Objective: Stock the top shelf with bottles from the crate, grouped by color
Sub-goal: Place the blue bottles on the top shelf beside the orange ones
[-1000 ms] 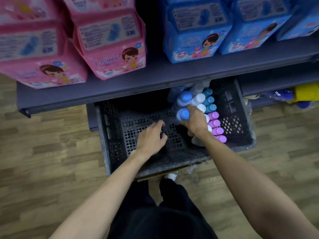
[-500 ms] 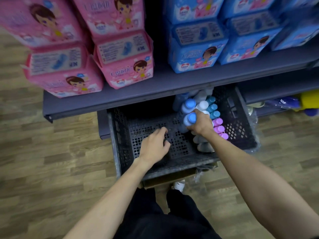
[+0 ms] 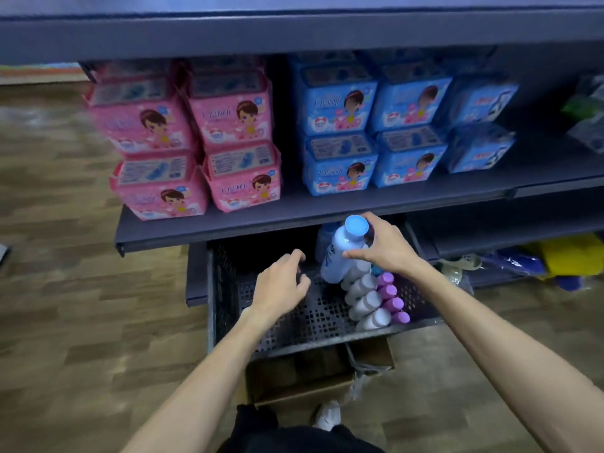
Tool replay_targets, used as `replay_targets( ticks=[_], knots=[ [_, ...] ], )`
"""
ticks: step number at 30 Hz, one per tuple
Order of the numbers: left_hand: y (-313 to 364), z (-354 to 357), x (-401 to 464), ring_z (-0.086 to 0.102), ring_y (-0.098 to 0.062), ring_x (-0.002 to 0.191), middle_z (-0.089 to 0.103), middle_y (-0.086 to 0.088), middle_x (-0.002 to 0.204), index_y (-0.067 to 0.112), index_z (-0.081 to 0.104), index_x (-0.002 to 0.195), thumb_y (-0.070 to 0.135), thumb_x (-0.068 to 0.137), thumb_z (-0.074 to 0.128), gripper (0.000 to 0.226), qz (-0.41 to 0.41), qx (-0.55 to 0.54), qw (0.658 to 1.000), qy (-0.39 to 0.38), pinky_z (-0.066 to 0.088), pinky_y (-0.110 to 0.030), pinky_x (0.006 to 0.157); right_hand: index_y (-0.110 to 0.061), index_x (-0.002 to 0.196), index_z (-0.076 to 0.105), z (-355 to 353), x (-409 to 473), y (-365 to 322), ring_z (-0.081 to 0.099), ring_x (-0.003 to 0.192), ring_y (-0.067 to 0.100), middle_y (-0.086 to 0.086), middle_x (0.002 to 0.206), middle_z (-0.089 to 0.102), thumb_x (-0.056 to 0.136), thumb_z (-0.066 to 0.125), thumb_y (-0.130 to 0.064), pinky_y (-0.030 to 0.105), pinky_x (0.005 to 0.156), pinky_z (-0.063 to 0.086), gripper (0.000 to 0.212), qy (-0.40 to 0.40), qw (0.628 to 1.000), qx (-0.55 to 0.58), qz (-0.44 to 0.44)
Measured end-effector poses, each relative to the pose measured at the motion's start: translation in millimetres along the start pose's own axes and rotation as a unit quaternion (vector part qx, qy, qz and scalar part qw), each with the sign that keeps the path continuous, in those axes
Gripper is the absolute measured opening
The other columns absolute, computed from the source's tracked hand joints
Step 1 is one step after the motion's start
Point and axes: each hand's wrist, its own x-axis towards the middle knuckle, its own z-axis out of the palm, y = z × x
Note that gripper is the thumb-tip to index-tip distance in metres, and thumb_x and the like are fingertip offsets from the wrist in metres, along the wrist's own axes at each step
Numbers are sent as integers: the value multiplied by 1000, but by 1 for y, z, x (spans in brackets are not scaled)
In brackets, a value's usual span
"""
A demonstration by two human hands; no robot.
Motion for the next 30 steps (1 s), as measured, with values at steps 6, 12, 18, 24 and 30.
replay_targets(
  ticks=[6,12,18,24,30],
  knots=[
    [28,-36,4,59,-16,82,58,9,94,24,49,119,33,89,54,31,21,3,998,63,49,-34,65,-25,121,56,-44,-10,-41,63,105,1,-13,113,68,71,83,-47,32,93,52,61,1,994,0,-105],
    [53,-96,8,60,-18,87,59,8,97,25,48,122,32,89,54,34,96,31,982,157,47,-35,68,-22,117,60,-85,-19,-91,62,97,-5,-16,107,68,76,81,-43,28,91,51,51,61,980,-5,-188],
    [84,-215,15,61,-14,77,60,13,84,28,52,114,33,81,53,33,166,57,950,258,52,-36,68,-27,117,66,-167,-27,-167,67,98,-2,-15,106,73,79,80,-39,29,92,54,42,116,956,30,-266],
    [138,-323,32,59,-12,73,62,16,83,31,51,110,35,82,53,28,194,107,915,337,51,-37,69,-27,112,69,-254,-28,-264,70,97,19,-7,101,75,82,76,-42,42,91,55,35,151,927,49,-340],
    [162,-371,45,59,-14,75,61,14,86,29,49,111,33,85,53,26,178,158,895,378,50,-35,66,-27,112,70,-296,-14,-315,70,97,16,-3,98,75,82,74,-45,38,92,54,35,170,911,59,-371]
  ],
)
